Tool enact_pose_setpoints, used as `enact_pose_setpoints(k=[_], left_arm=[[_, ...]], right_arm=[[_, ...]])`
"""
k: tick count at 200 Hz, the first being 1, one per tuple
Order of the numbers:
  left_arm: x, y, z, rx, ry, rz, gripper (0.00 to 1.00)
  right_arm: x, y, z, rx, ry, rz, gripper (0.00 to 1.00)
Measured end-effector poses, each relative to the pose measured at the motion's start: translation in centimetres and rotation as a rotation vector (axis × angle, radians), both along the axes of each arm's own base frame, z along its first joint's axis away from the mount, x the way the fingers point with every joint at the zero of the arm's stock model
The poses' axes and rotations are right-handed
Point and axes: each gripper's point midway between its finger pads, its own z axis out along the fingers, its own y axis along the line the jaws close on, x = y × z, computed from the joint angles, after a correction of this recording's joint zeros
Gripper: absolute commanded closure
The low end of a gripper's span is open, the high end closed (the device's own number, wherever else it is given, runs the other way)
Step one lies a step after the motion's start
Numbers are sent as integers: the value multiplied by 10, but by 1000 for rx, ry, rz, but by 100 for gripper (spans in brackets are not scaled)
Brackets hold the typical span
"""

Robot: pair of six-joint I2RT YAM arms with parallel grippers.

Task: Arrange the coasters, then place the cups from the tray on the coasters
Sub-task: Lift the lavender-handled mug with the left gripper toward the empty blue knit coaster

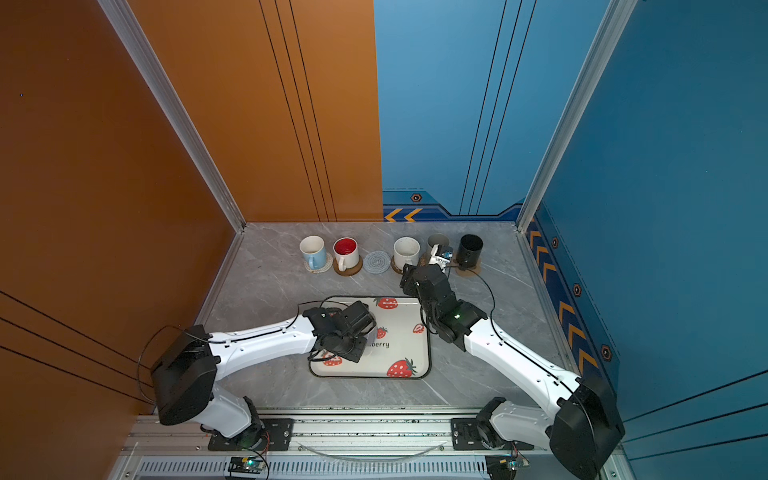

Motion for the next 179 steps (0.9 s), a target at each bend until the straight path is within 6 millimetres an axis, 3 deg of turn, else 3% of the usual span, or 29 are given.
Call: enact_pose_setpoints(k=[179], left_arm=[[52, -8, 8, -16, -32, 48, 100]], right_arm=[[11, -6, 1, 29, 5, 1, 32]])
